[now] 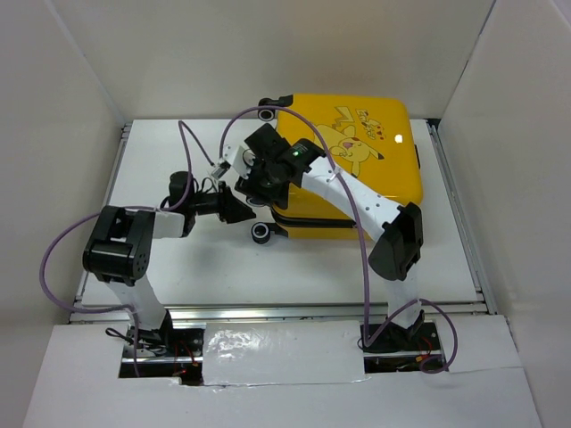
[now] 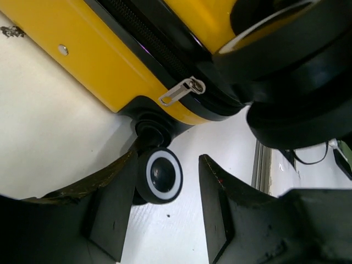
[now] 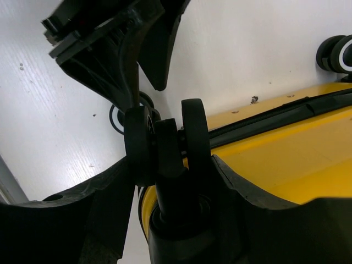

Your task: Pack the luggage

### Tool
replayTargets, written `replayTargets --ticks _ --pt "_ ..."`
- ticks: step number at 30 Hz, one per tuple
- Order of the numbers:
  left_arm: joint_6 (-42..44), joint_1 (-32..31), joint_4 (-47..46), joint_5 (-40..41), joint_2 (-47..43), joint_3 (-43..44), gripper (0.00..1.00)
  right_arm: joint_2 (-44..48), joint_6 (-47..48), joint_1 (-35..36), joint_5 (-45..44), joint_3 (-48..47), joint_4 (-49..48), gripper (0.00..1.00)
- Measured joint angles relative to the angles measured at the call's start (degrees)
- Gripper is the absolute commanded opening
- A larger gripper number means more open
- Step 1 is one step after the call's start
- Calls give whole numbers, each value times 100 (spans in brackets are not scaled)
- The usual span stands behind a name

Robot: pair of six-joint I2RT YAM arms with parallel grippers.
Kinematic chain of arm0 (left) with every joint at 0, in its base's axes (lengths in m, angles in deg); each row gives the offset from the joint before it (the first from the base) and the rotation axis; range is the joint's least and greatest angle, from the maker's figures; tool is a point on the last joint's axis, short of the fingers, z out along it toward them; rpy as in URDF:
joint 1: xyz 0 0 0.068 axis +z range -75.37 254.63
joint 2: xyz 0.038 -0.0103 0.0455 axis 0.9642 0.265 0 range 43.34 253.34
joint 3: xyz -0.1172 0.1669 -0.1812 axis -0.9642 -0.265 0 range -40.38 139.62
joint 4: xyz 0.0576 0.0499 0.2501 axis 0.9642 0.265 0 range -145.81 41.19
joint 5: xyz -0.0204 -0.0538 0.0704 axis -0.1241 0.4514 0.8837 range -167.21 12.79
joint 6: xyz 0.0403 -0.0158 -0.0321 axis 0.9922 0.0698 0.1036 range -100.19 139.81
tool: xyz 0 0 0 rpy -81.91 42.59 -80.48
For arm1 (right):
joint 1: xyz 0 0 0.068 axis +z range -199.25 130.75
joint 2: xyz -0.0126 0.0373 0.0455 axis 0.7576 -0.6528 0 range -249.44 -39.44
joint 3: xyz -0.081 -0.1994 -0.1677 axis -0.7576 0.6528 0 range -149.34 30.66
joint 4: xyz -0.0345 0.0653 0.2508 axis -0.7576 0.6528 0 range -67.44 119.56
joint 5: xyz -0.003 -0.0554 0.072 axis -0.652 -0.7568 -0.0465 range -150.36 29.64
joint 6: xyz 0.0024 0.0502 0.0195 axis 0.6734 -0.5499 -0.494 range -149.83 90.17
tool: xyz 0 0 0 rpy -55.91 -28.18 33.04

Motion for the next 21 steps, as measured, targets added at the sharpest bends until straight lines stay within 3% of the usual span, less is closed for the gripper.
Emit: replayTargets --ticks 13,21 --pt "4 -262 -852 -632 1078 951 61 13 -50 -59 170 -11 4 0" --pt "-181 -350 -1655 -960 1410 933 60 11 -94 -92 258 -79 39 0"
